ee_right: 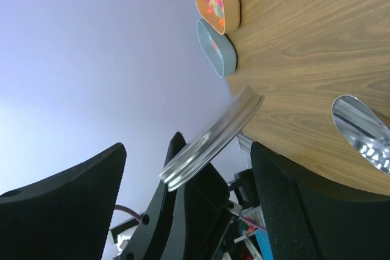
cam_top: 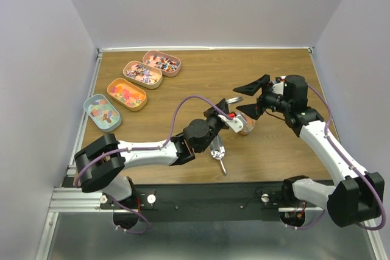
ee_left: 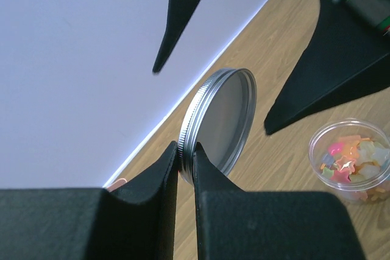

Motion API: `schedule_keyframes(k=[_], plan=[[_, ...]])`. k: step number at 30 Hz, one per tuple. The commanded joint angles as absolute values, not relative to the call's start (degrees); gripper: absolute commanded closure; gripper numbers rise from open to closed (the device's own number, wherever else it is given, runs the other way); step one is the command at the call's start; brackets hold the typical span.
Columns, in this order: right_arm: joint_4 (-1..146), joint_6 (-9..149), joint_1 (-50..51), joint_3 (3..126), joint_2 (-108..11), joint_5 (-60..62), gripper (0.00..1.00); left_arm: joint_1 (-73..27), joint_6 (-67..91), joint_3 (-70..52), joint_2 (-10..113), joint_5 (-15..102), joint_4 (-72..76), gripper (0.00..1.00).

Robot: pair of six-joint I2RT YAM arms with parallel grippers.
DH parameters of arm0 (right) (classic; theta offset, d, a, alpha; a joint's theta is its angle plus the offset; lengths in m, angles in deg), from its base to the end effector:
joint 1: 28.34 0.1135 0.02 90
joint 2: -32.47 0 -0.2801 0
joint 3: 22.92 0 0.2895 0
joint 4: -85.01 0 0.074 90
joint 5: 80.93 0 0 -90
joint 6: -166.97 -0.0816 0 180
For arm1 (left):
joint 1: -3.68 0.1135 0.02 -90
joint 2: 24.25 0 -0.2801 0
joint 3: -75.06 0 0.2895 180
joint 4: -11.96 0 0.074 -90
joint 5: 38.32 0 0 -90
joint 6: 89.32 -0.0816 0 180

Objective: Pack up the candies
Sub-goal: Pick up the bottle lid at the center of the board.

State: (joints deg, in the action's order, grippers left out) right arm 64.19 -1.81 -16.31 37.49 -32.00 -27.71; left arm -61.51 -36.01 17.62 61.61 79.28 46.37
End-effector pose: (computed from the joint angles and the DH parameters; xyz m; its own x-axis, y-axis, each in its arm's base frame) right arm 0.2974 0.1133 0.2871 -0.7649 0.6403 0.0706 0.2678 0.2164 0.9389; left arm 0.2021 -0.3471 0.2704 0.4002 0.3961 -0.8264 0.4638 0.6902 0.5555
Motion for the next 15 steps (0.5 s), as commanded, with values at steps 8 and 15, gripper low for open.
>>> schedule_keyframes(k=[8, 15], plan=[[67.42, -5.38, -12.79, 36.15, -35.03, -23.63, 0.4, -64.17, -41.25, 19.32, 63.9, 85.61, 53.35, 1.0], [67.51, -5.56, -12.7, 35.89, -36.09, -23.27, 0.67, -65.05, -41.33, 19.94, 64.17, 85.96, 53.35, 1.0]])
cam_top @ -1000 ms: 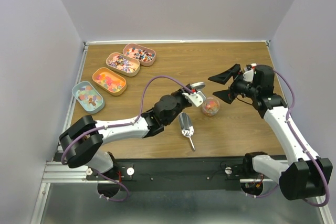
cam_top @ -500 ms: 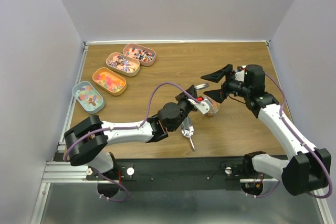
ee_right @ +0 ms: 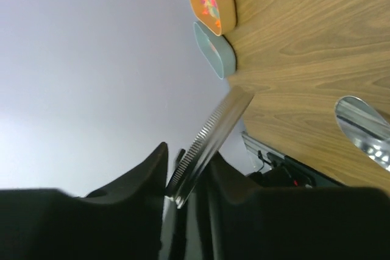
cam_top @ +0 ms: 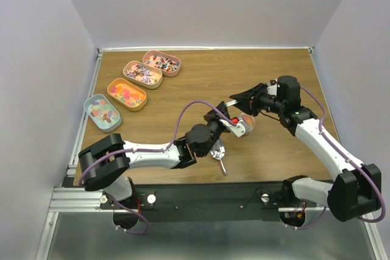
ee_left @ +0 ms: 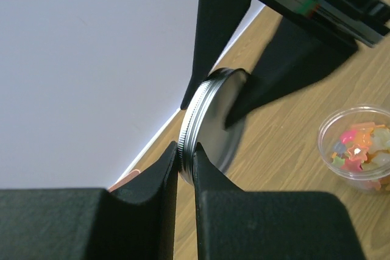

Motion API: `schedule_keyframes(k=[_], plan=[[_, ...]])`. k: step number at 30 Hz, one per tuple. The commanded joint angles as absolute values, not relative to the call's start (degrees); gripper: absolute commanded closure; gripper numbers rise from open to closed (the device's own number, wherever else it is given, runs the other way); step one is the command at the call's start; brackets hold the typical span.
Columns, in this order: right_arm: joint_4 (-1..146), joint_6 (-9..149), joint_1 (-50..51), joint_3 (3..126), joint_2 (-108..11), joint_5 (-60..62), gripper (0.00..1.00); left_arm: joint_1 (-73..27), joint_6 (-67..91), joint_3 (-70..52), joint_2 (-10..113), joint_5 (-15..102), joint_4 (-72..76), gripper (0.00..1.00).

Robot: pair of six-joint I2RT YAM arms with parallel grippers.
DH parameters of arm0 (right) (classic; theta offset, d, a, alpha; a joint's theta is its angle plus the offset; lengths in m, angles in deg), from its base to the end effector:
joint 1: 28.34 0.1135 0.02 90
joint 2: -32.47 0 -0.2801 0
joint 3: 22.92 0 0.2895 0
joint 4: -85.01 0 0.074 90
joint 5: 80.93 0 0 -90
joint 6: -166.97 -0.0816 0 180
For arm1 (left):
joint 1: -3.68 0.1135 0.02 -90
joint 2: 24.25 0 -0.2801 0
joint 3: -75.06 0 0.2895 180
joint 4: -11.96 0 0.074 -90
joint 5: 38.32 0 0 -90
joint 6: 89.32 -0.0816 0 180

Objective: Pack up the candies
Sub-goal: Pick up the bottle lid at the center of the board.

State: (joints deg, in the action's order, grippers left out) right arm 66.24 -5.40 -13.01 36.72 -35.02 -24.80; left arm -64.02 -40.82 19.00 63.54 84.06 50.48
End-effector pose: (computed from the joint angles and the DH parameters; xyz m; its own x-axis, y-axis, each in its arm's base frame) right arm 0.3026 0.1301 0.2692 -0.7512 0.6474 0.1288 0.3354 0.2062 0.9192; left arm 0.1912 -0.3510 0.2580 0.4176 0.4564 -0.7857 0.4043 0.6810 0.6106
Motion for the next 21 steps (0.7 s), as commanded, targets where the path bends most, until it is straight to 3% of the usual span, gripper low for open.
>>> schedule_keyframes(k=[1, 6, 8, 12, 13, 15, 17, 21], plan=[[67.6, -5.47, -12.79, 35.8, -36.18, -23.19, 0.7, -65.31, -41.51, 20.03, 64.17, 86.13, 53.35, 1.0], [67.51, -4.51, -12.79, 35.71, -36.97, -23.1, 0.92, -65.57, -40.29, 19.85, 63.99, 86.84, 52.66, 0.99], [67.6, -3.81, -12.7, 35.62, -37.06, -22.58, 0.99, -65.49, -37.04, 19.15, 63.64, 86.31, 49.85, 0.87], [67.51, -2.05, -12.79, 34.66, -37.32, -21.26, 0.99, -65.66, -30.01, 18.53, 60.4, 83.94, 41.87, 0.54], [67.6, -1.52, -12.7, 34.57, -37.49, -21.08, 0.99, -65.66, -28.52, 18.62, 59.43, 82.55, 40.45, 0.4], [67.69, 0.5, -12.7, 34.48, -37.76, -20.29, 0.99, -65.66, -23.86, 18.45, 56.45, 80.78, 35.89, 0.35], [67.6, 2.69, -12.79, 34.3, -38.2, -19.5, 0.99, -65.66, -18.69, 18.27, 54.16, 77.62, 32.54, 0.24], [67.69, 7.7, -13.13, 34.83, -39.16, -20.02, 0.99, -65.58, -10.69, 17.74, 48.1, 72.17, 22.62, 0.22]])
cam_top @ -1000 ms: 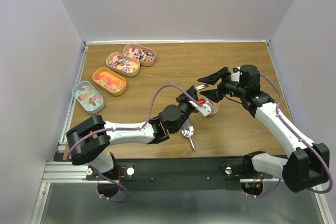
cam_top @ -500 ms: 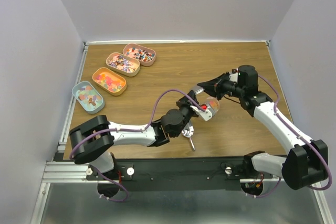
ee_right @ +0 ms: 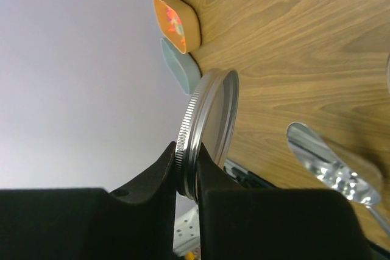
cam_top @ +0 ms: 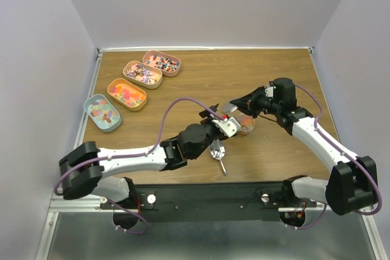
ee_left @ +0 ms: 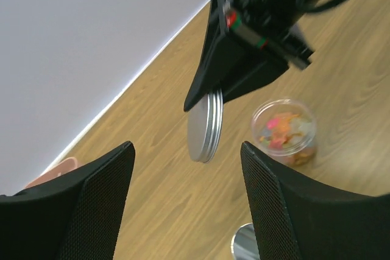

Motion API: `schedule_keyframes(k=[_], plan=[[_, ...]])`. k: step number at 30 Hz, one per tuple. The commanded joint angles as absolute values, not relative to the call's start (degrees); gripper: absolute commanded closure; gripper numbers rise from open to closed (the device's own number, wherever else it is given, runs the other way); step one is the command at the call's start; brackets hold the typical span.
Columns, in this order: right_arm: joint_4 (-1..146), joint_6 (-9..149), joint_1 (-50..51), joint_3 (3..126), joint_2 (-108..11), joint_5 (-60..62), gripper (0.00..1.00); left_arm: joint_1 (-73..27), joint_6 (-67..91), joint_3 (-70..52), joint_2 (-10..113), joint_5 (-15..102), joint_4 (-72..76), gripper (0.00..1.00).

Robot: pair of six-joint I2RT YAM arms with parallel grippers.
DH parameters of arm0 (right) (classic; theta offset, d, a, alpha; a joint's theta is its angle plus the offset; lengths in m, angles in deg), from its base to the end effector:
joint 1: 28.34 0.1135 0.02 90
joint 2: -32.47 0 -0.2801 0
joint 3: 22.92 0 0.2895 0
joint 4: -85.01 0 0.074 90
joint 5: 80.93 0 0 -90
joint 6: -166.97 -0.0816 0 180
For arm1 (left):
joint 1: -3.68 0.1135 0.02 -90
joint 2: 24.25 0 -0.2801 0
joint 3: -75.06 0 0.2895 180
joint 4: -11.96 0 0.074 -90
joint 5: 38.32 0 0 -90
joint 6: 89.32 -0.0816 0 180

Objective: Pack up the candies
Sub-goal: Pick up the bottle lid at the center of the board.

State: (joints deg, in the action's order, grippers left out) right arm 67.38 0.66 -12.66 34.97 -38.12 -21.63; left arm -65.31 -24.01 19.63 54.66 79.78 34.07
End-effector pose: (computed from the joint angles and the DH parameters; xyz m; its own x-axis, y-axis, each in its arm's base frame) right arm 0.3101 0.1303 0.2412 -0.7531 0.6563 0.0462 0.3170 0.3003 0.8996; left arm 0.1713 -0.3387 0.2695 0.2657 0.3360 -0.9036 0.5984 0.6774 0.4278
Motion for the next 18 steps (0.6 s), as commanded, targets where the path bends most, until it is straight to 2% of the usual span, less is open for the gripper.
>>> schedule_keyframes(k=[1, 7, 10, 13, 18], plan=[[67.95, 9.19, -13.14, 34.83, -39.34, -20.72, 0.99, -65.05, -9.27, 17.92, 47.04, 69.46, 21.46, 0.22], [68.74, 23.69, -15.59, 32.11, -36.45, -23.62, 0.99, -55.31, 3.8, 17.74, 41.67, 52.52, 14.95, 0.22], [70.32, 29.41, -17.7, 29.48, -35.04, -28.1, 0.99, -45.47, 7.87, 17.3, 41.75, 40.49, 14.33, 0.22], [72.51, 33.63, -19.54, 26.67, -35.12, -33.28, 0.99, -39.66, 10.34, 15.81, 43.42, 34.22, 13.37, 0.22], [80.42, 36.62, -22.54, 22.01, -35.65, -43.29, 0.99, -35.7, 9.55, 13.08, 46.76, 32.44, 9.94, 0.22]])
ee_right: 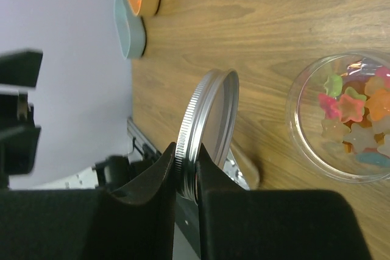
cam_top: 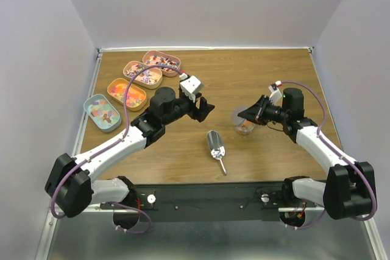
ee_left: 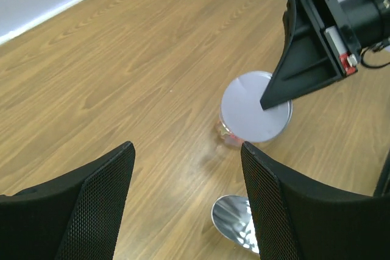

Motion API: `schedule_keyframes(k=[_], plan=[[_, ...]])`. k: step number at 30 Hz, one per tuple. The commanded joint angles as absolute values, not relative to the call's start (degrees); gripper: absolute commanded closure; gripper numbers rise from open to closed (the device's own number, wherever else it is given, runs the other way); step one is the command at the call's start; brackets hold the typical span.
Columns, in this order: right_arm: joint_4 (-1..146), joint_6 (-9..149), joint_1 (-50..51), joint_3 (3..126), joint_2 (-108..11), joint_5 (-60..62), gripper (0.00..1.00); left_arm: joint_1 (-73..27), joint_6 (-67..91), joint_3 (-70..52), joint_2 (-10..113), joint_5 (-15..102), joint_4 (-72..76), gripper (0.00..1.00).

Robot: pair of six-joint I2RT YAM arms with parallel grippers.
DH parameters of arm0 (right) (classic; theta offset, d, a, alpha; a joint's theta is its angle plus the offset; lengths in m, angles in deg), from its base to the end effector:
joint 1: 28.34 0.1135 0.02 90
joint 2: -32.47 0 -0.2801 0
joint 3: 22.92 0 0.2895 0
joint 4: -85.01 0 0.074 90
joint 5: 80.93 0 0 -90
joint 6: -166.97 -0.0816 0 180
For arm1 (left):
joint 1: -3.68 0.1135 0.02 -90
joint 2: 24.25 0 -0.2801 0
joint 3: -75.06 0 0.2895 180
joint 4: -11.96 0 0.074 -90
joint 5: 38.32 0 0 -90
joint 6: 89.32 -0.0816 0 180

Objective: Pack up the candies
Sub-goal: Pick up the bottle lid at the center of the board.

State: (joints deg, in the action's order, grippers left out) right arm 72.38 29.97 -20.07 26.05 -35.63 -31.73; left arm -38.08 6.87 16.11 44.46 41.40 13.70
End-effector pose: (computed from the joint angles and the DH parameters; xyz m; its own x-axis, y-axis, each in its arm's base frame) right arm 0.2936 0.0966 0.2070 -0.8370 0.4378 -0.3283 -0.0683 0.5118 0.8564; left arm 0.2561 -0.2482 0.3039 -0.1883 0.0259 -0.9818 0.7713 0.6227 -0.1315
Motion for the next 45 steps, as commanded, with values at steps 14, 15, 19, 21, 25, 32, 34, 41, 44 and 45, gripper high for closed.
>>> schedule_keyframes(k=[14, 15, 19, 21, 25, 32, 34, 41, 44, 45], plan=[[97.56, 32.5, -30.89, 13.03, -39.16, -50.61, 0.99, -33.85, 11.31, 15.11, 49.84, 29.62, 11.69, 0.23], [98.09, 31.71, -30.98, 13.03, -39.6, -51.65, 0.99, -33.93, 11.48, 15.11, 50.01, 29.45, 11.87, 0.22], [105.29, 27.22, -30.98, 12.94, -38.73, -54.65, 0.99, -33.85, 12.98, 15.63, 51.33, 25.76, 14.06, 0.2], [105.92, 26.87, -30.98, 13.3, -36.54, -56.22, 0.99, -33.85, 14.2, 15.55, 52.03, 23.21, 15.38, 0.2], [112.74, 23.45, -30.89, 12.07, -34.16, -57.55, 0.99, -32.97, 17.97, 14.85, 55.45, 15.76, 19.07, 0.2], [117.96, 18.88, -30.45, 11.8, -33.8, -58.08, 0.99, -32.88, 25.8, 11.94, 61.0, 8.63, 24.87, 0.2], [119.01, 18.08, -30.28, 11.98, -33.8, -58.08, 0.99, -32.97, 27.82, 11.5, 62.4, 7.22, 28.2, 0.2], [123.14, 15.18, -29.4, 12.16, -33.45, -58.96, 0.99, -32.97, 36.97, 11.24, 66.63, 2.91, 38.75, 0.23], [124.11, 14.3, -29.05, 12.42, -33.19, -58.96, 0.99, -32.97, 39.61, 10.71, 68.12, 2.81, 42.01, 0.23], [124.29, 13.95, -28.87, 12.59, -33.1, -58.96, 0.99, -32.97, 40.13, 10.36, 68.64, 2.81, 42.8, 0.23]])
